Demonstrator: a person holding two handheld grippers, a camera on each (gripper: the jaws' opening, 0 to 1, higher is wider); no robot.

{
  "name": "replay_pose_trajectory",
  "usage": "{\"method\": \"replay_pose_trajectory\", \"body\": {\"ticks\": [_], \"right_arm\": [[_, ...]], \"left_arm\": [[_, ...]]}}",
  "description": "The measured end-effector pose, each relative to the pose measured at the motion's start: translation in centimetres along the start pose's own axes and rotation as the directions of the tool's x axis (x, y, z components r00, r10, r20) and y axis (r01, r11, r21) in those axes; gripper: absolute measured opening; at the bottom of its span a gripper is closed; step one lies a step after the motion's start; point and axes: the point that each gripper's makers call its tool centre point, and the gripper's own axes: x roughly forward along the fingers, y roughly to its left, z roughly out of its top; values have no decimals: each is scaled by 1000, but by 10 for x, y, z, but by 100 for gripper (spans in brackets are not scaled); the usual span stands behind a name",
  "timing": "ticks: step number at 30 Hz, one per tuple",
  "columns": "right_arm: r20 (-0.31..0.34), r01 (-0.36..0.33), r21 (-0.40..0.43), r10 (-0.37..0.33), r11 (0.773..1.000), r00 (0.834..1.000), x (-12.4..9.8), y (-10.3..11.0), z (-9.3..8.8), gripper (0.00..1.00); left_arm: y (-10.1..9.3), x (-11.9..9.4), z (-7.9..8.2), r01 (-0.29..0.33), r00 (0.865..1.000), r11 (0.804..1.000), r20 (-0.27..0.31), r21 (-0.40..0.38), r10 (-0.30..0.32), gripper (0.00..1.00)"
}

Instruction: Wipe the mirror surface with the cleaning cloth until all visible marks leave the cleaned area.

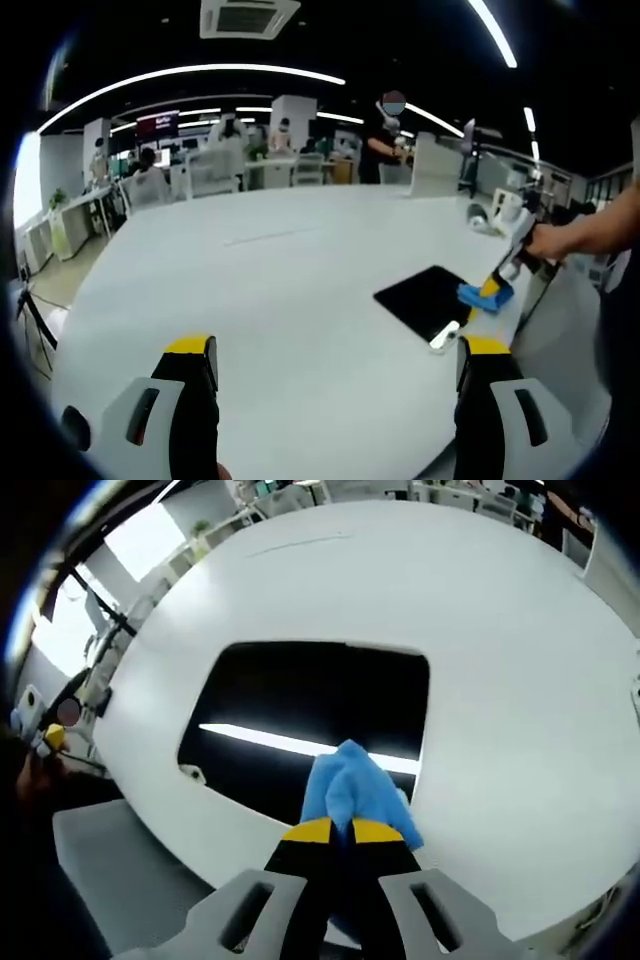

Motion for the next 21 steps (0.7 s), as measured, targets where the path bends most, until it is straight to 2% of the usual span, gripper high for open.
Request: {"method": "replay_pose_trajectory", "body": {"ticks": [10,21], "right_arm": [[13,23,-1,-23,1000,1000,4,-7,14,0],[25,45,0,-45,999,999,12,-20,40,0]], "left_arm": [[1,1,-1,3,1000,1000,-2,-5,-3,99],[1,1,-4,9,1000,1000,-9,-9,-9,99]]}}
